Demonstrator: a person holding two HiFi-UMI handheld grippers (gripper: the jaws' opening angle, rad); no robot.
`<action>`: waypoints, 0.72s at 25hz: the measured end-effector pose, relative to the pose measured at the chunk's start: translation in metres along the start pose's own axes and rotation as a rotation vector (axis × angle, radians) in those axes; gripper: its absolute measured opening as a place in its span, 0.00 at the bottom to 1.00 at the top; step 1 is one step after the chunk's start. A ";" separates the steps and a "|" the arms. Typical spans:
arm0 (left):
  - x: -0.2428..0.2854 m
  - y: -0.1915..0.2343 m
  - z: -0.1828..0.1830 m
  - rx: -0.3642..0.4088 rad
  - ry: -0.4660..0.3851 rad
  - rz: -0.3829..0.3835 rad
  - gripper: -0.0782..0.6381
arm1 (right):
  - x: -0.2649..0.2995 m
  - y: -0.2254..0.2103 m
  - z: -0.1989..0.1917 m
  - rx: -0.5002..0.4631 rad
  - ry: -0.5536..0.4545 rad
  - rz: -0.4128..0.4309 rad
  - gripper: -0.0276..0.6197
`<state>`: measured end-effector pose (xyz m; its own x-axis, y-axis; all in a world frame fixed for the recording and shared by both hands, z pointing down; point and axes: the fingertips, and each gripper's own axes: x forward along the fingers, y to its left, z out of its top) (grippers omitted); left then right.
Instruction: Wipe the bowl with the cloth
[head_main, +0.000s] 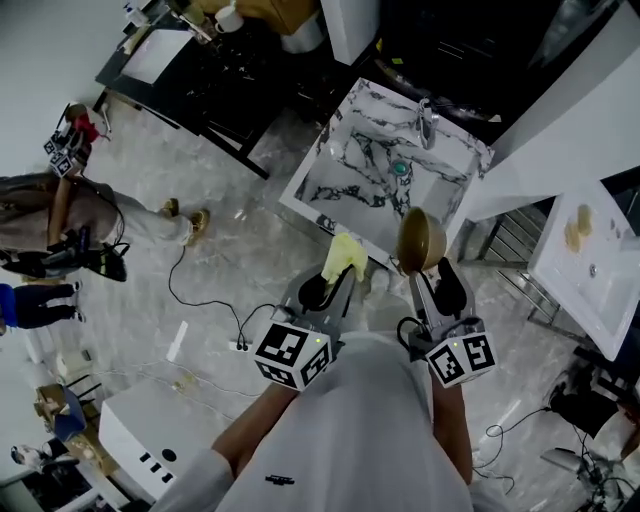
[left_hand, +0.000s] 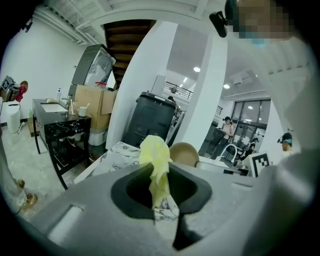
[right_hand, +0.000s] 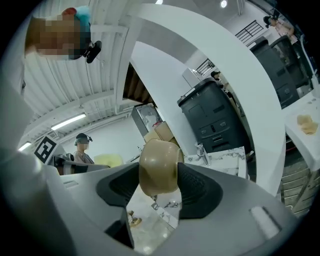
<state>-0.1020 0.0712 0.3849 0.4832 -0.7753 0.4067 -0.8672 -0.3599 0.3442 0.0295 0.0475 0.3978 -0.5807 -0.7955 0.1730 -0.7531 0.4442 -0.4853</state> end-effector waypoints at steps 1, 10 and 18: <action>0.008 -0.001 0.004 0.005 -0.005 0.002 0.19 | 0.004 -0.008 0.003 0.002 -0.001 0.007 0.43; 0.059 -0.009 0.017 0.013 0.006 0.011 0.19 | 0.032 -0.043 0.017 0.022 0.006 0.094 0.43; 0.086 -0.015 0.036 0.017 0.012 0.038 0.19 | 0.054 -0.054 0.030 0.021 0.049 0.212 0.43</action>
<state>-0.0517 -0.0084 0.3839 0.4516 -0.7823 0.4290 -0.8866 -0.3395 0.3141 0.0483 -0.0316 0.4076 -0.7404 -0.6637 0.1064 -0.6059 0.5904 -0.5332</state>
